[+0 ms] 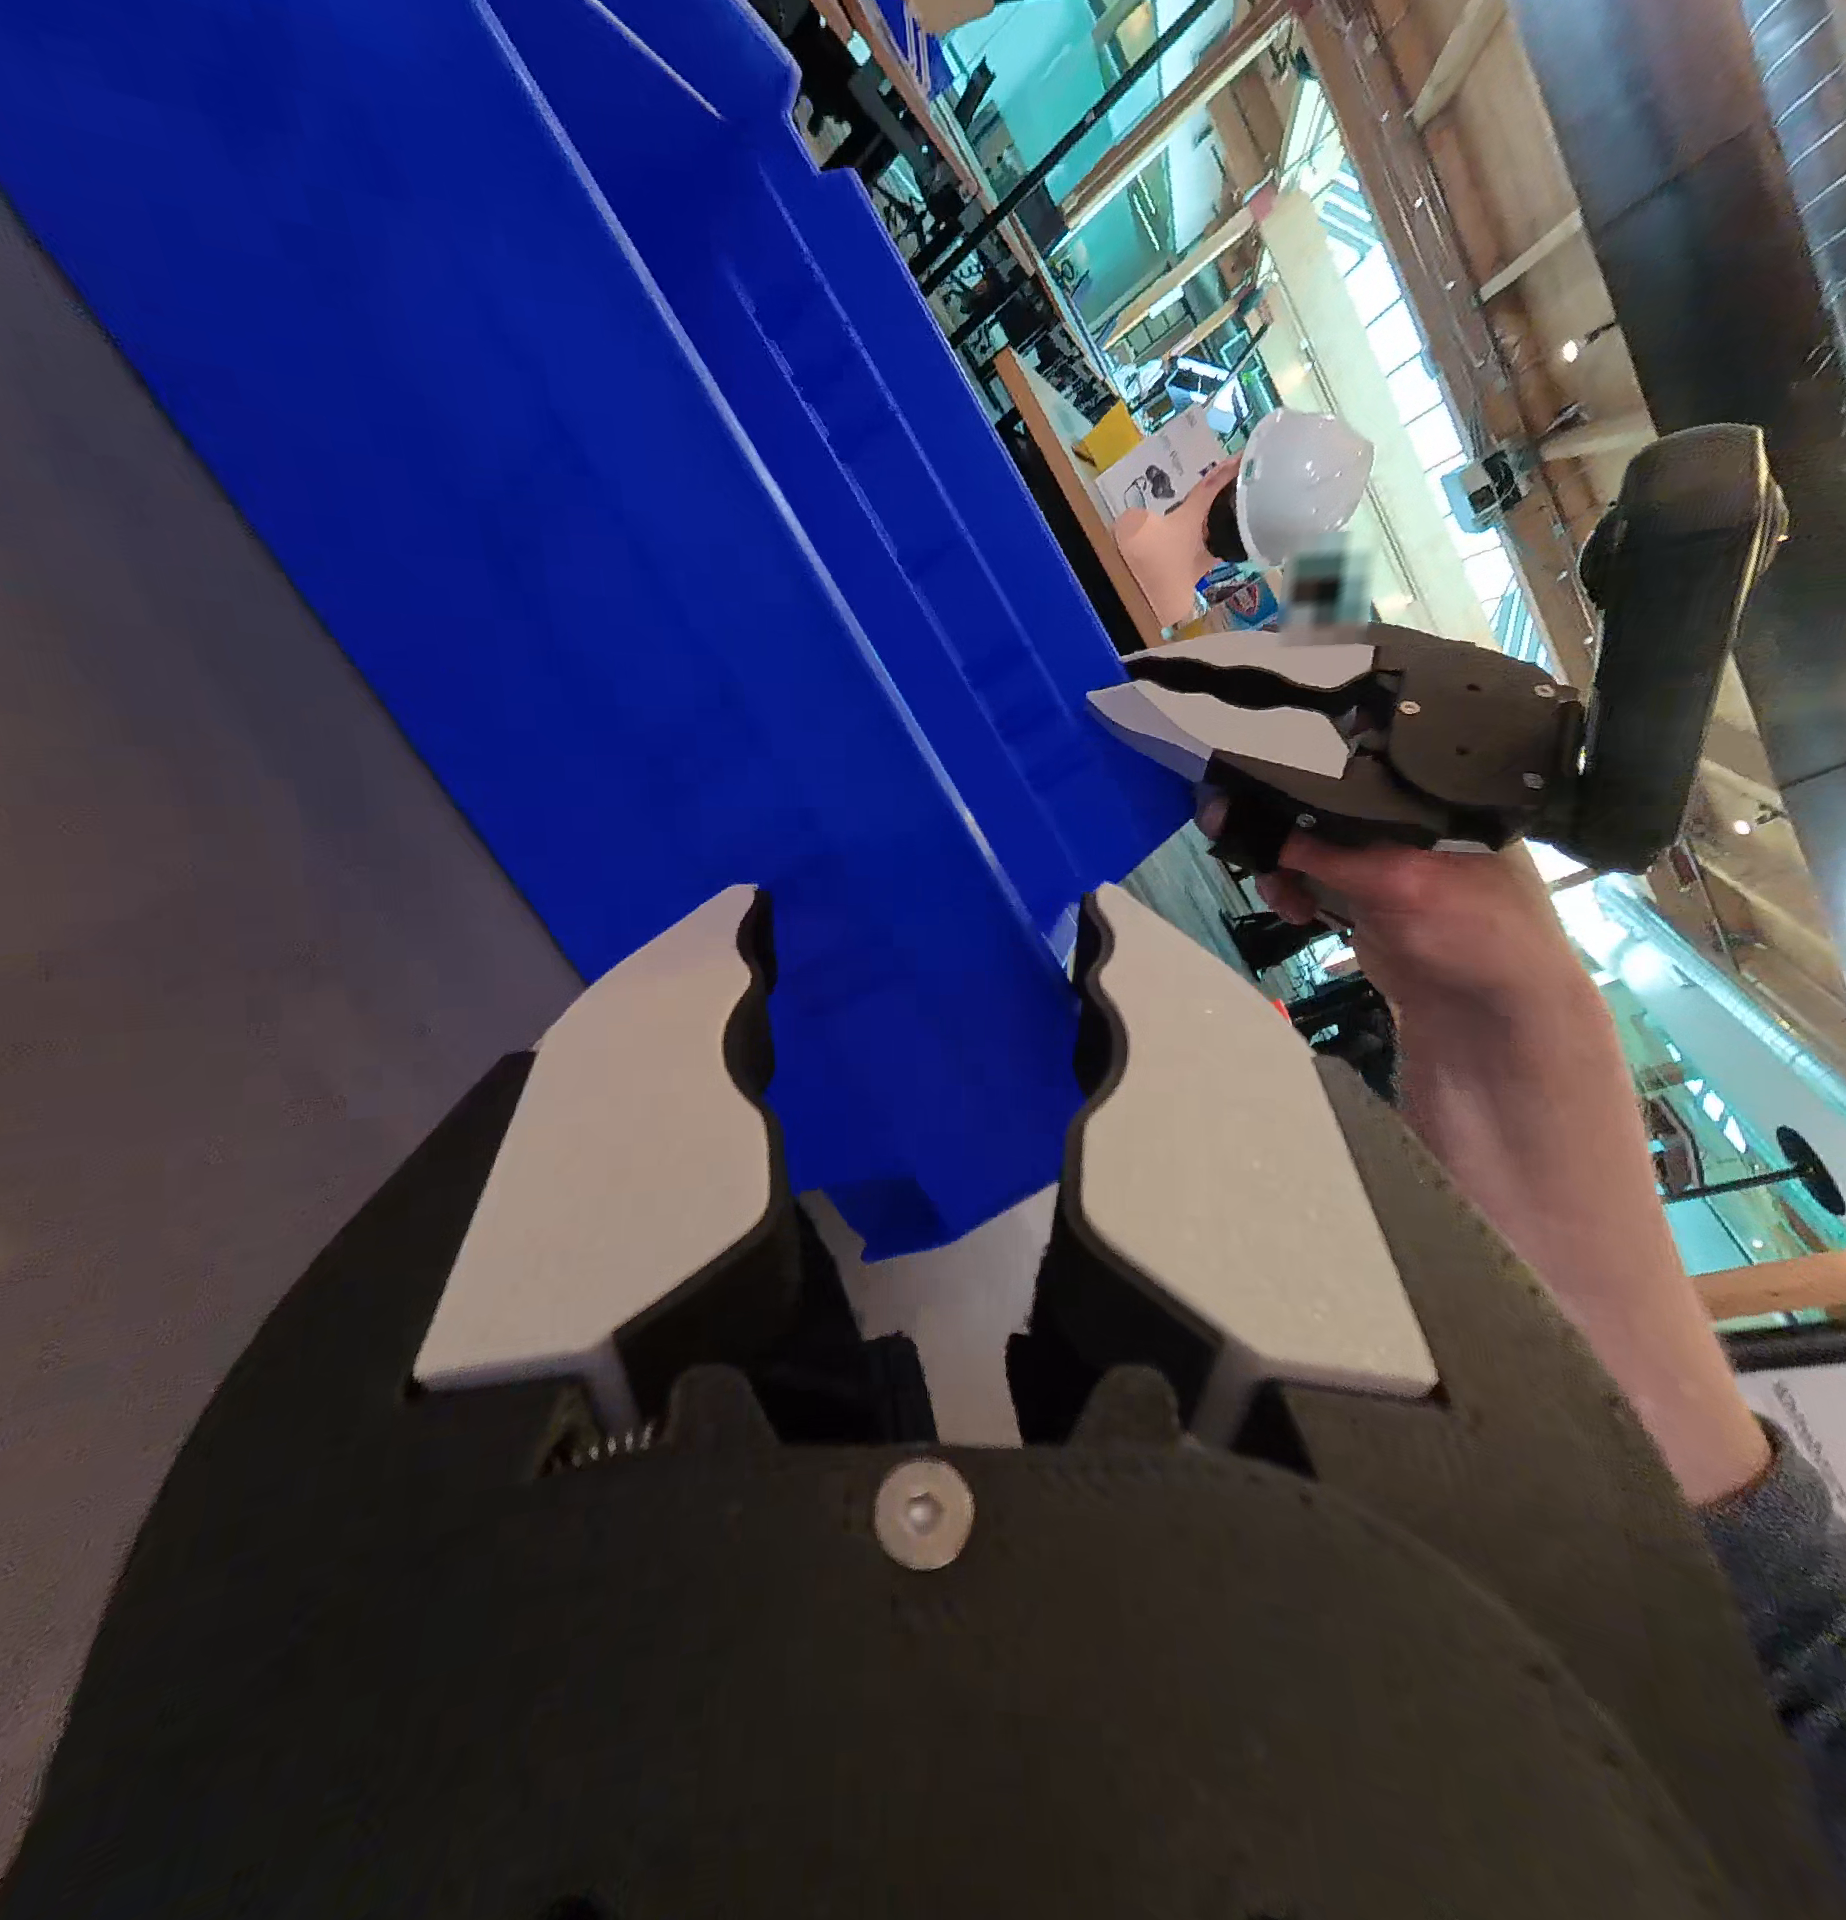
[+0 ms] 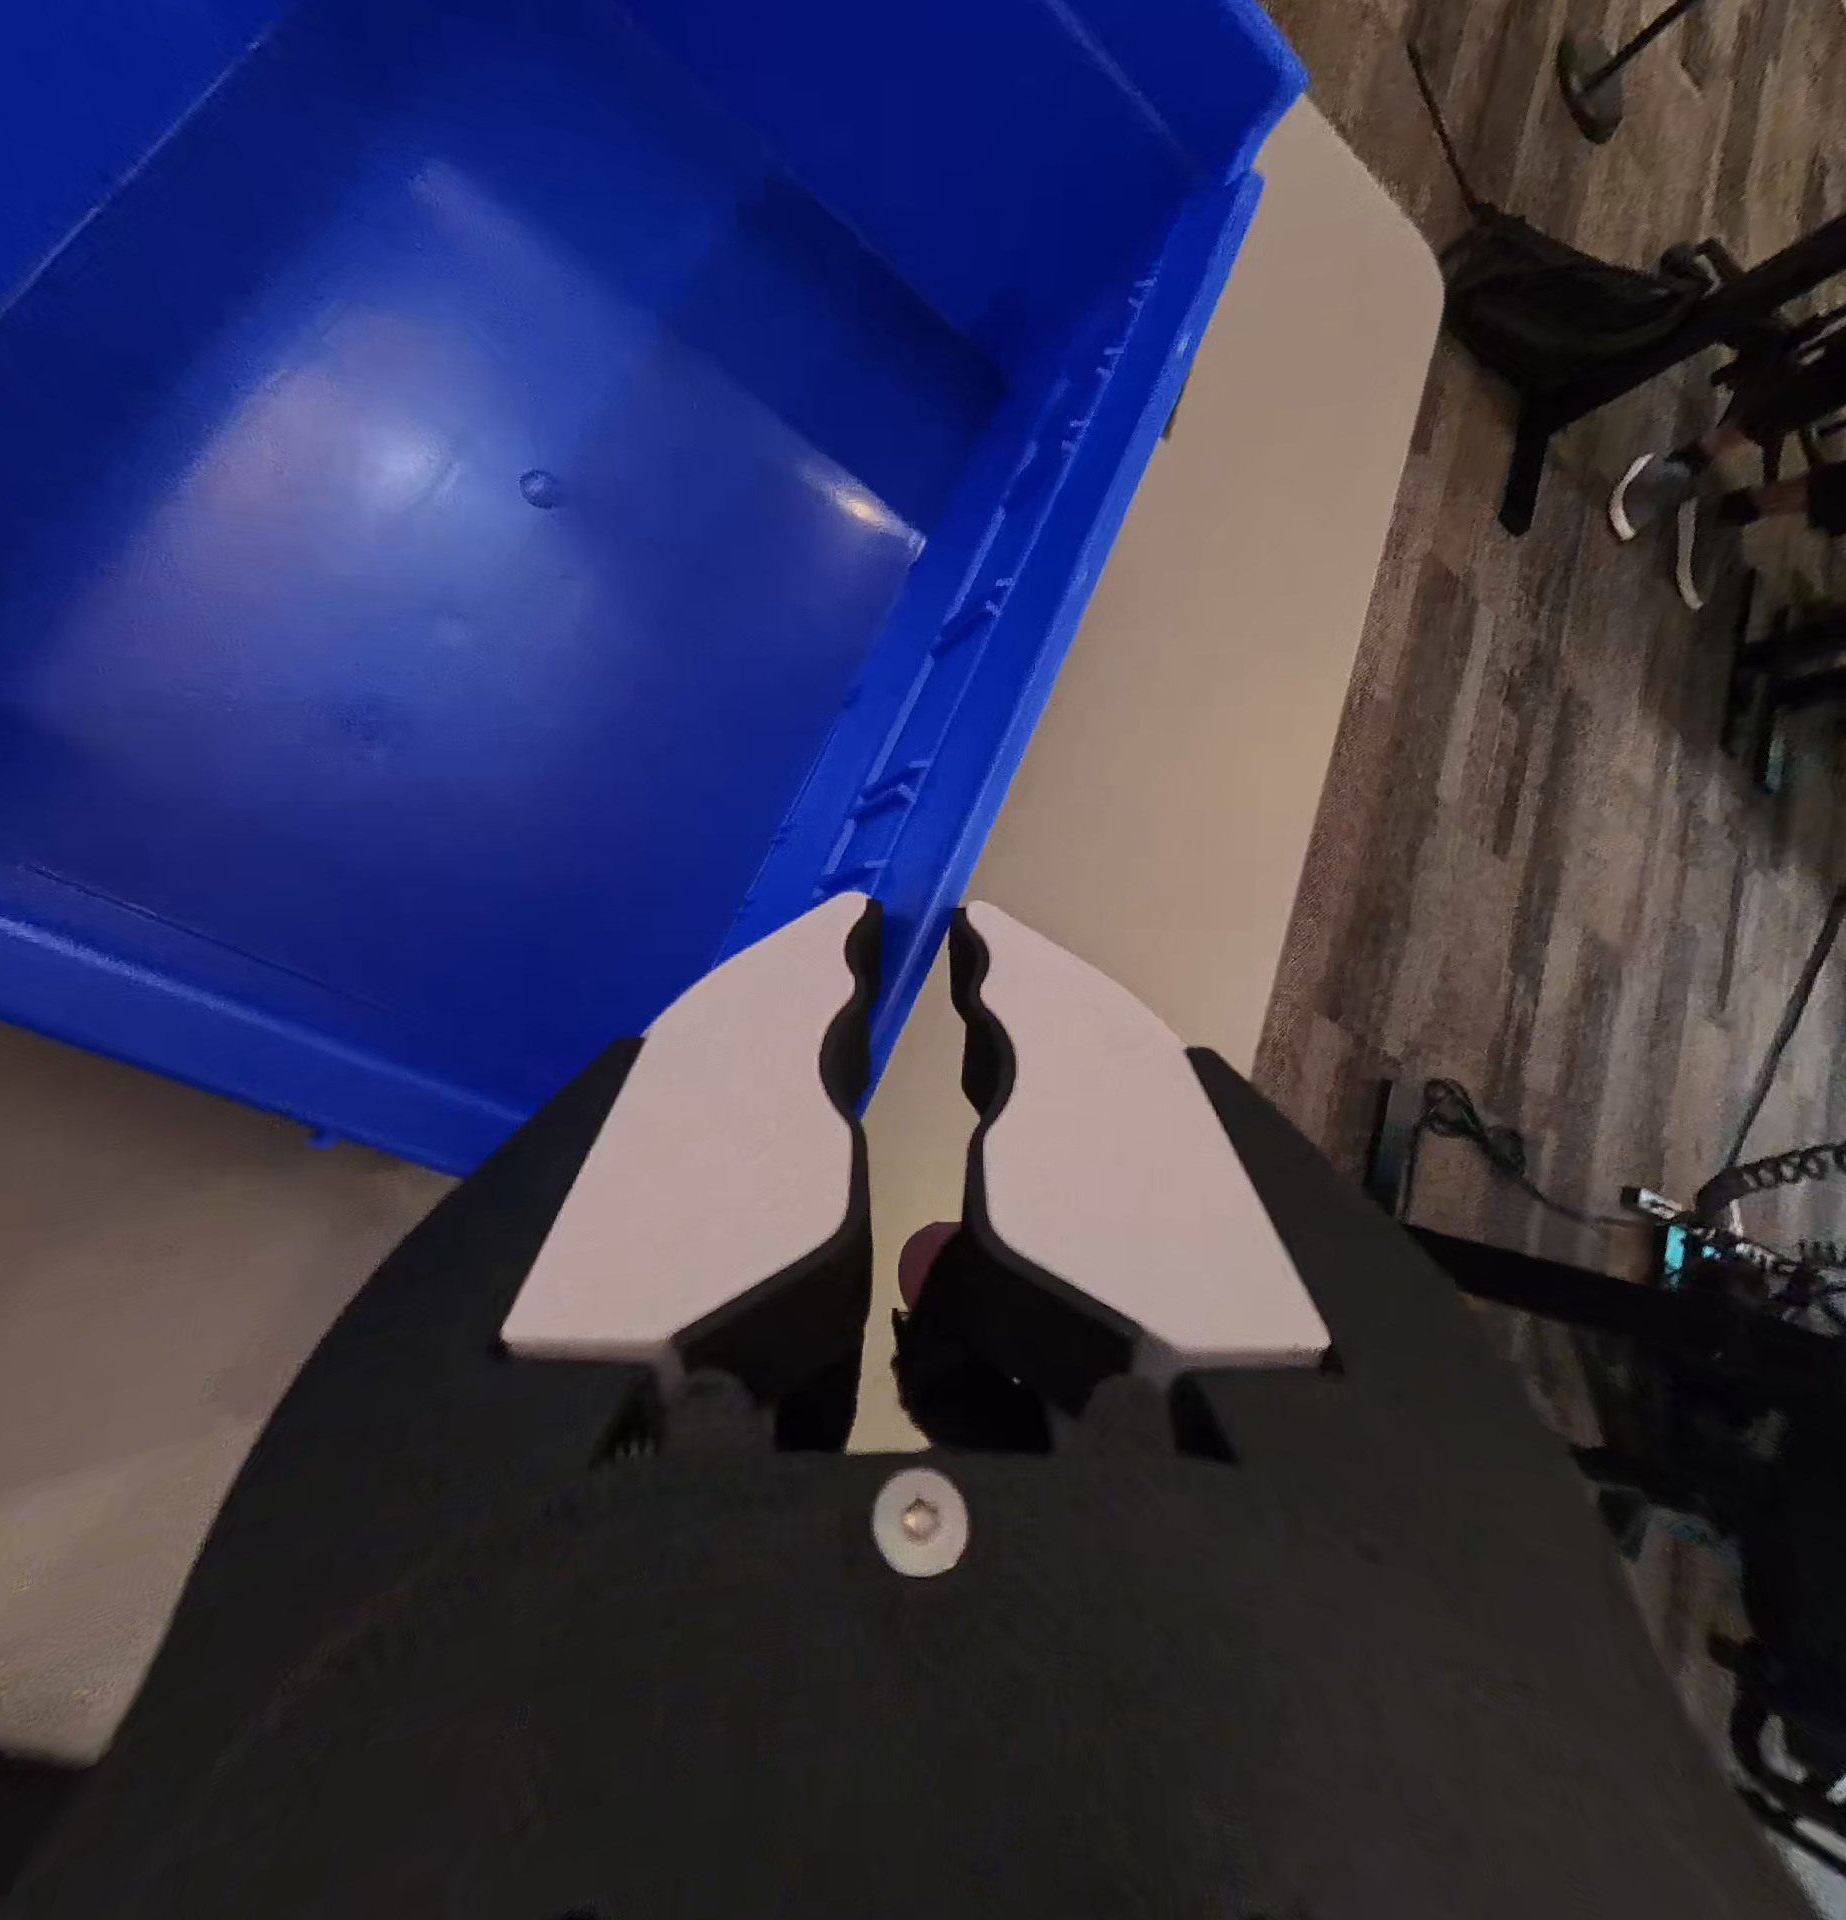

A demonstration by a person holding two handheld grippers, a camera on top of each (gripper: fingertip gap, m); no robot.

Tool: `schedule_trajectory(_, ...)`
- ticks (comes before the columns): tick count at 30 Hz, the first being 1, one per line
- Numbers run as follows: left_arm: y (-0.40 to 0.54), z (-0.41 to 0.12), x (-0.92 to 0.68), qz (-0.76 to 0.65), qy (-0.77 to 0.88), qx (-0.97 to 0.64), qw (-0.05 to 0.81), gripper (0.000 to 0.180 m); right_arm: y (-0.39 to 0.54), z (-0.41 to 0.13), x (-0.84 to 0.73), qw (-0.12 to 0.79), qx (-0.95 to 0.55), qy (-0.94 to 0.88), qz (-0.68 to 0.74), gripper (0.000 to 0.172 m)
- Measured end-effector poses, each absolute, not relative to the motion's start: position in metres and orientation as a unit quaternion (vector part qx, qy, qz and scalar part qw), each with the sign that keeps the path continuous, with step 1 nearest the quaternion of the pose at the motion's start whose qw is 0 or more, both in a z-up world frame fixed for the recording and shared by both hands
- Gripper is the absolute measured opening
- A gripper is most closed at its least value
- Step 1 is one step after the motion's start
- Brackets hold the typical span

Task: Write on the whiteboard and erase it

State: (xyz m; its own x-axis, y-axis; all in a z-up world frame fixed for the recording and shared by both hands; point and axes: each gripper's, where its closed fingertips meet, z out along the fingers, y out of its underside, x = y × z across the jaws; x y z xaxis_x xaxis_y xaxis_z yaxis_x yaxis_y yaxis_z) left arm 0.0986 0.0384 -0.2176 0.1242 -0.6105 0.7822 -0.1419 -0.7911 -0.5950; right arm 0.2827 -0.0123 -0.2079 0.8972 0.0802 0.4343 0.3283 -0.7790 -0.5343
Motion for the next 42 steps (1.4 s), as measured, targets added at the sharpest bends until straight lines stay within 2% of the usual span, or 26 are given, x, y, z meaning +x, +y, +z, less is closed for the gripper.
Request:
schedule_trajectory(8, 0.071, -0.218, 0.138, -0.608, 0.245, -0.727, 0.204, 0.058, 0.028, -0.208, 0.325, 0.296, -0.923, -0.125, -0.212, 0.014)
schedule_trajectory(11, 0.072, -0.21, 0.139, -0.625, 0.238, -0.717, 0.198, 0.082, 0.033, -0.207, 0.328, 0.293, -0.926, -0.124, -0.202, 0.017)
schedule_trajectory(13, 0.067, -0.202, 0.132, -0.626, 0.241, -0.714, 0.202, 0.092, 0.034, -0.193, 0.331, 0.323, -0.919, -0.097, -0.205, 0.04)
schedule_trajectory(15, 0.046, -0.192, 0.117, -0.623, 0.269, -0.706, 0.203, 0.096, 0.026, -0.169, 0.331, 0.344, -0.901, -0.093, -0.246, 0.05)
schedule_trajectory(18, 0.001, -0.156, 0.071, -0.633, 0.317, -0.673, 0.217, 0.099, 0.011, -0.125, 0.296, 0.388, -0.861, -0.124, -0.304, 0.051)
schedule_trajectory(21, -0.02, -0.121, -0.003, -0.618, 0.345, -0.649, 0.277, 0.1, 0.006, -0.099, 0.207, 0.439, -0.839, -0.193, -0.259, 0.045)
schedule_trajectory(23, -0.009, -0.11, -0.064, -0.574, 0.346, -0.655, 0.35, 0.097, 0.013, -0.097, 0.123, 0.475, -0.823, -0.248, -0.188, 0.044)
schedule_trajectory(26, 0.037, -0.105, -0.173, -0.461, 0.301, -0.697, 0.46, 0.095, 0.03, -0.113, -0.006, 0.497, -0.797, -0.328, -0.101, 0.053)
schedule_trajectory(29, 0.081, -0.115, -0.296, -0.32, 0.235, -0.749, 0.531, 0.096, 0.048, -0.138, -0.12, 0.493, -0.781, -0.382, -0.013, 0.062)
schedule_trajectory(31, 0.094, -0.126, -0.375, -0.224, 0.192, -0.774, 0.56, 0.095, 0.064, -0.151, -0.178, 0.495, -0.773, -0.397, 0.026, 0.058)
schedule_trajectory(34, 0.098, -0.152, -0.468, -0.122, 0.136, -0.807, 0.562, 0.092, 0.092, -0.178, -0.244, 0.479, -0.776, -0.406, 0.056, 0.058)
schedule_trajectory(37, 0.1, -0.182, -0.504, -0.12, 0.1, -0.832, 0.532, 0.089, 0.117, -0.21, -0.285, 0.443, -0.795, -0.409, 0.065, 0.057)
schedule_trajectory(40, 0.107, -0.215, -0.501, -0.143, 0.124, -0.864, 0.467, 0.066, 0.129, -0.238, -0.311, 0.414, -0.808, -0.413, 0.073, 0.048)
schedule_trajectory(42, 0.117, -0.226, -0.499, -0.163, 0.14, -0.874, 0.435, 0.049, 0.134, -0.245, -0.321, 0.413, -0.811, -0.408, 0.074, 0.031)
